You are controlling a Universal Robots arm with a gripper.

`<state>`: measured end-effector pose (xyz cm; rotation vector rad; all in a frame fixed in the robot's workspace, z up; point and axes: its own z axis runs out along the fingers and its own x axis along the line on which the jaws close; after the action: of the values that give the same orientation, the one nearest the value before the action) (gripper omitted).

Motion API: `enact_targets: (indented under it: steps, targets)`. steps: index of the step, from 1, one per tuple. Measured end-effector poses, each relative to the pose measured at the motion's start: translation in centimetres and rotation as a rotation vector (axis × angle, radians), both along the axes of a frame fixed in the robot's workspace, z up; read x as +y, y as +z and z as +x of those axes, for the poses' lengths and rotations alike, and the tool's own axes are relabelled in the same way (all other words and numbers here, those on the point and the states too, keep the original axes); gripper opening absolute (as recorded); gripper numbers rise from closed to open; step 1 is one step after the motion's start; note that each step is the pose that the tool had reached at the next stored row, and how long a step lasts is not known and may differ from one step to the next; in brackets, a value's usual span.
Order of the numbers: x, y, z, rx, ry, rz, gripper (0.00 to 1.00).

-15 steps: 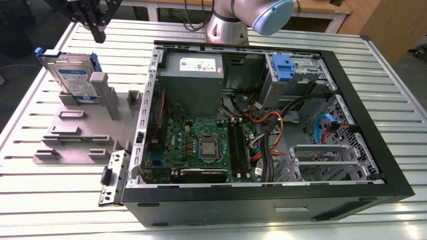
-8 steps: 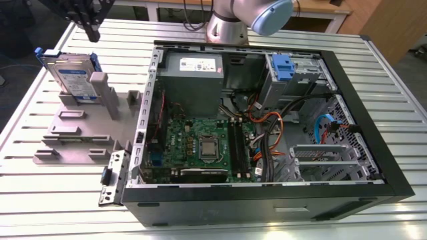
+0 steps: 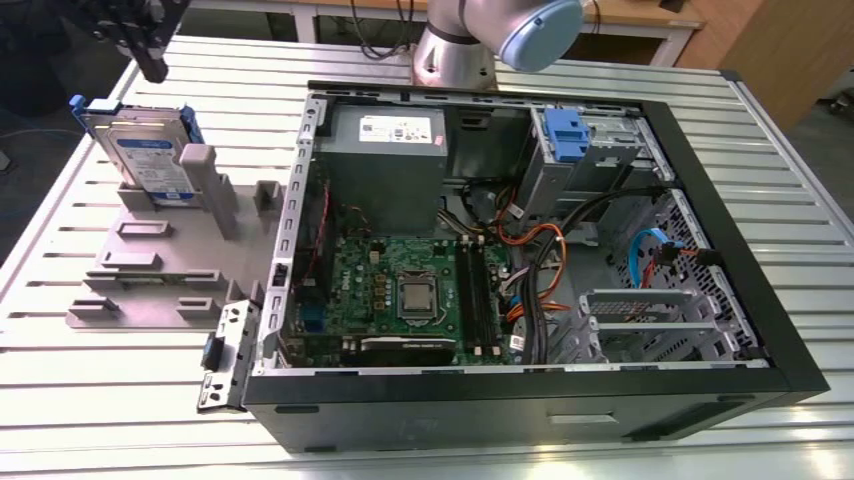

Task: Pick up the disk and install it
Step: 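Reach for the disk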

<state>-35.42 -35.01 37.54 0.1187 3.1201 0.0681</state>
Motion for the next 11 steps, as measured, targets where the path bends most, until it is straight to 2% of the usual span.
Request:
enact_targets:
  steps: [6,11]
  targets:
    - [-0.01,-0.07,-2.34,-0.0001,0.0,0.0,0.11]
    - [0.0,-0.1,-3.7,-0.0001,0.0,0.0,0.11]
